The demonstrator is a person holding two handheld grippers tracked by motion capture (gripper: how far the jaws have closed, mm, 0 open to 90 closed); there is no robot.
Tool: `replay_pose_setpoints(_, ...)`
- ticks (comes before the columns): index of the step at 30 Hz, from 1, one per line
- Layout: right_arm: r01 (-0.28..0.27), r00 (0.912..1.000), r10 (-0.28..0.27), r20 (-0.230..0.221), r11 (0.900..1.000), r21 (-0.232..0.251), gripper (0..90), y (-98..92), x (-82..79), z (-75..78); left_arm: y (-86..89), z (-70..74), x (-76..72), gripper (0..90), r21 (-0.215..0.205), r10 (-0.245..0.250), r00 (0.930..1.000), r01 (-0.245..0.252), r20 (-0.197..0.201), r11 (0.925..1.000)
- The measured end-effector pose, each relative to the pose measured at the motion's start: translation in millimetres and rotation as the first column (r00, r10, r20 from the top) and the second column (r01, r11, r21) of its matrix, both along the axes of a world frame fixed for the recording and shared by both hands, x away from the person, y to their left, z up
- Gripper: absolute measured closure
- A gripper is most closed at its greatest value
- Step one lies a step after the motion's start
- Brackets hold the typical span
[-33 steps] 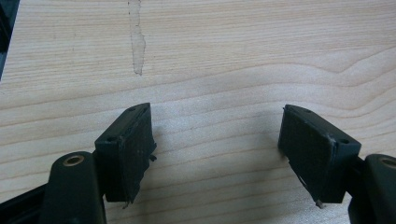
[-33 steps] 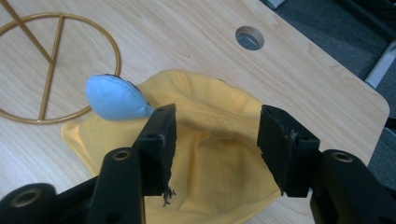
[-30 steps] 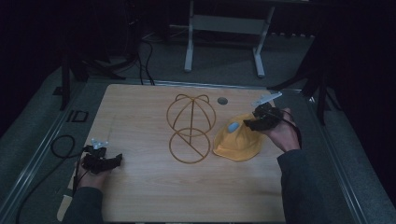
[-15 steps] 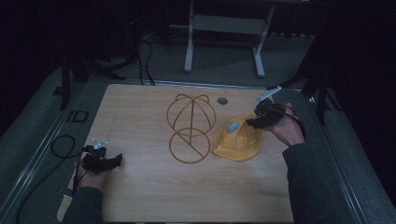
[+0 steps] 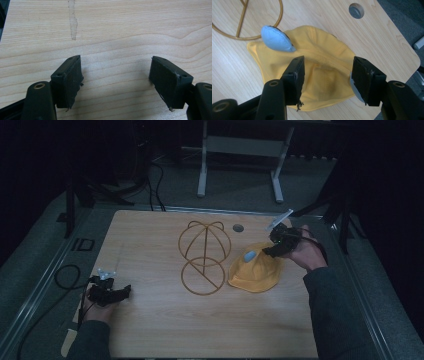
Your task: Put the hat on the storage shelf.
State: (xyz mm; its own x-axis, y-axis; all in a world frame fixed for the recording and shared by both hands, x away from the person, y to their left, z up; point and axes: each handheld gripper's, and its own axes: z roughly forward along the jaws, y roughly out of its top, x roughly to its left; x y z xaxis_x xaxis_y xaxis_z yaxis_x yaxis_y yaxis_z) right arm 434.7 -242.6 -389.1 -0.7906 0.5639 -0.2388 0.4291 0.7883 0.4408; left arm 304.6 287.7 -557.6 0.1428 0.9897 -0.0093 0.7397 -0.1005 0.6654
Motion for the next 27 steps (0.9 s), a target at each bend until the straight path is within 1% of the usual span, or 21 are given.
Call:
replay_pose_setpoints(4,-0.017,0.9998,0.017,-0.008,0.999,-0.043,44.0,3.3,2.5,-0.6,0.0,0.0,0.0,26.7,0.0,0.0,1.0,0.0,0.0,1.0)
replay_pose_setpoints(6,-0.025,0.9996,0.025,-0.012,0.998,-0.055,44.1,4.4,4.1,-1.0,0.0,-0.1,0.0,26.7,0.0,0.0,1.0,0.0,0.001,1.0)
replay_pose_setpoints(9,-0.038,0.9992,0.037,-0.015,0.995,-0.093,44.3,6.0,6.3,-1.9,0.1,0.0,-0.1,26.6,0.001,-0.001,1.0,0.001,0.0,1.0)
replay_pose_setpoints(12,-0.051,0.9986,0.05,-0.017,0.992,-0.119,45.1,7.7,8.3,-1.8,0.1,0.0,-0.1,26.6,0.0,-0.001,1.0,0.001,0.0,1.0)
replay_pose_setpoints(15,-0.064,0.9979,0.062,-0.02,0.99,-0.127,45.9,9.2,9.8,-1.3,0.0,-0.1,-0.2,26.7,-0.001,0.0,1.0,0.0,0.001,1.0)
replay_pose_setpoints(18,-0.076,0.997,0.073,-0.024,0.987,-0.145,46.1,11.6,10.8,-2.0,0.0,-0.3,-0.2,26.6,-0.002,0.0,1.0,0.0,0.003,1.0)
replay_pose_setpoints(20,-0.082,0.9965,0.079,-0.025,0.987,-0.141,46.1,12.8,11.1,-2.8,0.0,-0.3,-0.2,26.6,-0.001,0.0,1.0,0.0,0.003,1.0)
replay_pose_setpoints(22,-0.091,0.9958,0.088,-0.024,0.985,-0.147,45.7,14.0,11.1,-4.4,0.0,-0.3,-0.2,26.6,-0.002,0.0,1.0,0.0,0.003,1.0)
replay_pose_setpoints(27,-0.109,0.994,0.105,-0.029,0.98,-0.165,41.1,16.0,12.8,-7.6,0.0,-0.3,-0.3,26.6,-0.002,0.0,1.0,0.0,0.003,1.0)
